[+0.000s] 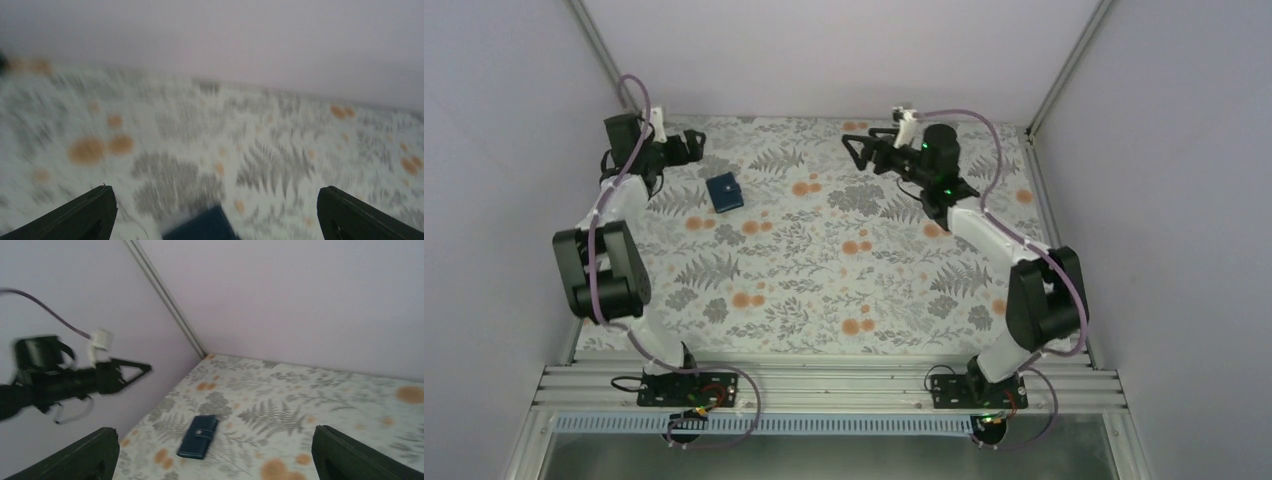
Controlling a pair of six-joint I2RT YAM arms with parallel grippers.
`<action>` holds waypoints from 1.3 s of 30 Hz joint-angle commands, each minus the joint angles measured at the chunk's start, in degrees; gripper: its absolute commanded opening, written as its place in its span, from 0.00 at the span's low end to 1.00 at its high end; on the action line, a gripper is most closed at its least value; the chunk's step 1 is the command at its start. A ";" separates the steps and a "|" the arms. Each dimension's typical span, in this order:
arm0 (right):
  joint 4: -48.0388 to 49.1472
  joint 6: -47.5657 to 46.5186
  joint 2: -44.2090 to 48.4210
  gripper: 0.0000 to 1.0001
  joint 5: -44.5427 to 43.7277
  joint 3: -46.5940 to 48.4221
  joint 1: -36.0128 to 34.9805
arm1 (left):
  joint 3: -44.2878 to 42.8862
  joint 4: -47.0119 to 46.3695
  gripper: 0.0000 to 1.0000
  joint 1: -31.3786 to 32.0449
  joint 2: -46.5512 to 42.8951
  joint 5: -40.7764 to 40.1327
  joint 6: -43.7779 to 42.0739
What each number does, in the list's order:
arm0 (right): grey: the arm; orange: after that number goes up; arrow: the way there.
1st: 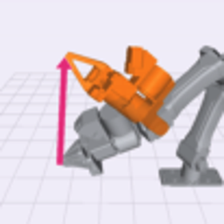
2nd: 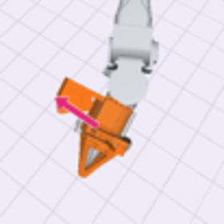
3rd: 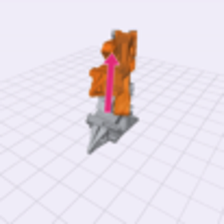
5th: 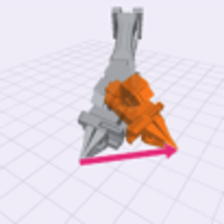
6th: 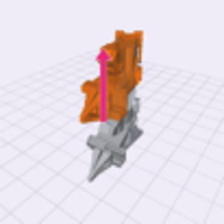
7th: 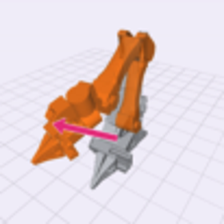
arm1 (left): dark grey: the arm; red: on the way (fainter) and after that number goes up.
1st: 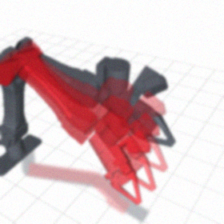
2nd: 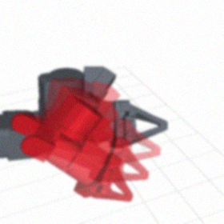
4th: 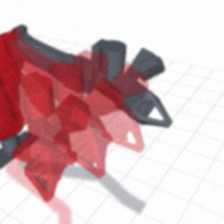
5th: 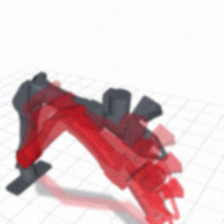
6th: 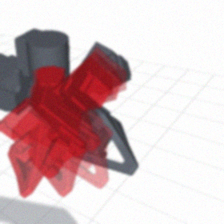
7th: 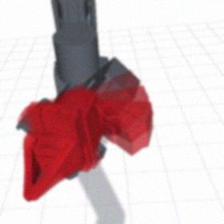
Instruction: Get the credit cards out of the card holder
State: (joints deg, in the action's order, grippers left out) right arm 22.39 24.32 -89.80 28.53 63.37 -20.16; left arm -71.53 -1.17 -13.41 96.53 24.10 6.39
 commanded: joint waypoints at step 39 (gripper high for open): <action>-21.91 55.70 -73.60 0.56 -3.06 73.78 -21.56 | -5.67 19.07 0.64 -1.00 27.39 18.19 4.59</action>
State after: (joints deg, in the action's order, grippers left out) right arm -0.14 73.30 -160.40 25.19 134.58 -40.23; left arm -77.47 16.23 -14.50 120.99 40.91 9.98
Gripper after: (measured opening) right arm 0.587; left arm 0.657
